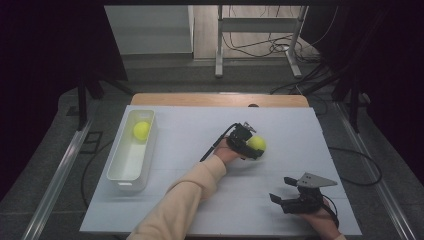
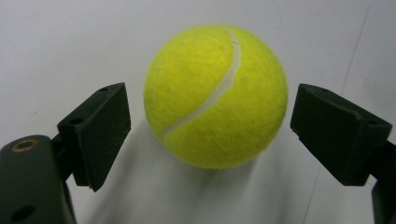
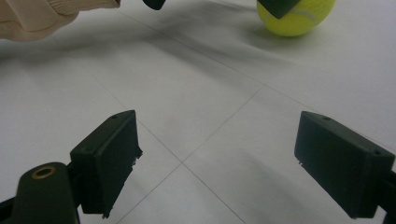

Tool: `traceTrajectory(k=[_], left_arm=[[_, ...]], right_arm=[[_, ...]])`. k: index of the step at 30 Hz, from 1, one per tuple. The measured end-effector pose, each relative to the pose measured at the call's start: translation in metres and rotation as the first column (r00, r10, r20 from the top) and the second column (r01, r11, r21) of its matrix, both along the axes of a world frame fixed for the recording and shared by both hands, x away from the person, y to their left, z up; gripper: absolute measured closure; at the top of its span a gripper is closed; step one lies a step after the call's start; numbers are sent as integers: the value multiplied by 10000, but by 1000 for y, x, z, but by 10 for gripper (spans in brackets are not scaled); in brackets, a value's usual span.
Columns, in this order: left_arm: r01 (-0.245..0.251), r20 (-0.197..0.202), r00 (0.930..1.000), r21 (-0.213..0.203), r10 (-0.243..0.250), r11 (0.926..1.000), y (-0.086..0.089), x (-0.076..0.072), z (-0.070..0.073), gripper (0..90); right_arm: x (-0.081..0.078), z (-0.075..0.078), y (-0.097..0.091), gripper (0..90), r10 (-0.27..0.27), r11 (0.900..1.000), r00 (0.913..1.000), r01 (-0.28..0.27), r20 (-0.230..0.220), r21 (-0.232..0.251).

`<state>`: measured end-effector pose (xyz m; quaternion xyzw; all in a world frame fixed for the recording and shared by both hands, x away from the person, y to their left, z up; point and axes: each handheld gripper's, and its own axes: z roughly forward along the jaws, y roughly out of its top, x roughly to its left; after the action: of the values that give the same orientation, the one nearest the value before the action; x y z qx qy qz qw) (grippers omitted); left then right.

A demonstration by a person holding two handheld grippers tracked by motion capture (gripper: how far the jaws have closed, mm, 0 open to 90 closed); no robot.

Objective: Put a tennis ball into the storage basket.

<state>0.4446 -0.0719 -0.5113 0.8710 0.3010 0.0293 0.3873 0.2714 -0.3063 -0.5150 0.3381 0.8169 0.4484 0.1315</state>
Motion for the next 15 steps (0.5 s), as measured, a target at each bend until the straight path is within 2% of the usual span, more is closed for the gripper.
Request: traceTrajectory(k=[11,13,14,15], left_arm=[[-94,-102,9999,-119,92,9999,-4,7,-5,150],[-1,-196,9998,-372,-7,9993,-4,8,-5,193],[18,-238,9997,-497,-30,9988,-4,8,-4,244],[17,-218,9998,-475,-28,9989,-4,8,-4,249]], right_arm=[[0,0,0,142,-15,10000,10000,15,-6,10],[0,0,0,142,-19,10000,10000,19,-7,11],[0,0,0,142,-24,10000,10000,24,-10,10],[0,0,0,142,-29,10000,10000,29,-13,12]])
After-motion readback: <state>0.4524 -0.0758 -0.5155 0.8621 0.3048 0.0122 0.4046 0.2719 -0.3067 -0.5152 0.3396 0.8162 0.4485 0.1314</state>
